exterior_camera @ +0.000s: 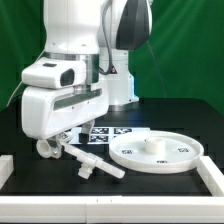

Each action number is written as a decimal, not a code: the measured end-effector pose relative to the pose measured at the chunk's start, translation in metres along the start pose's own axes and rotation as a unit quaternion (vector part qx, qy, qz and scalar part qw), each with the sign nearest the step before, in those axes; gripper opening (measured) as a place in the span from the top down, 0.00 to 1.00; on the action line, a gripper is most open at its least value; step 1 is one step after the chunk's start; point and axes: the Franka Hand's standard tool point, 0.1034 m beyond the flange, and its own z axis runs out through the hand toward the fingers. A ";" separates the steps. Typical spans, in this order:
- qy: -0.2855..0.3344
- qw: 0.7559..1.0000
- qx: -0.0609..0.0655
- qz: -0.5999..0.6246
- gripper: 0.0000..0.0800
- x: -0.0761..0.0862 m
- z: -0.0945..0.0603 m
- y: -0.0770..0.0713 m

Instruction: Assemble round table

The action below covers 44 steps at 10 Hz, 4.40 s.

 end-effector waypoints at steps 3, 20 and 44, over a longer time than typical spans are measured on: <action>-0.001 1.000 0.005 0.001 0.23 0.002 0.008 -0.005; -0.032 0.998 0.046 0.027 0.63 -0.052 0.010 0.036; 0.013 0.986 0.012 0.167 0.19 0.078 -0.043 -0.133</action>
Offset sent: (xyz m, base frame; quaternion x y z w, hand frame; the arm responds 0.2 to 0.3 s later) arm 0.0000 0.0000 0.0000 0.0000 0.0000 0.0000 1.0000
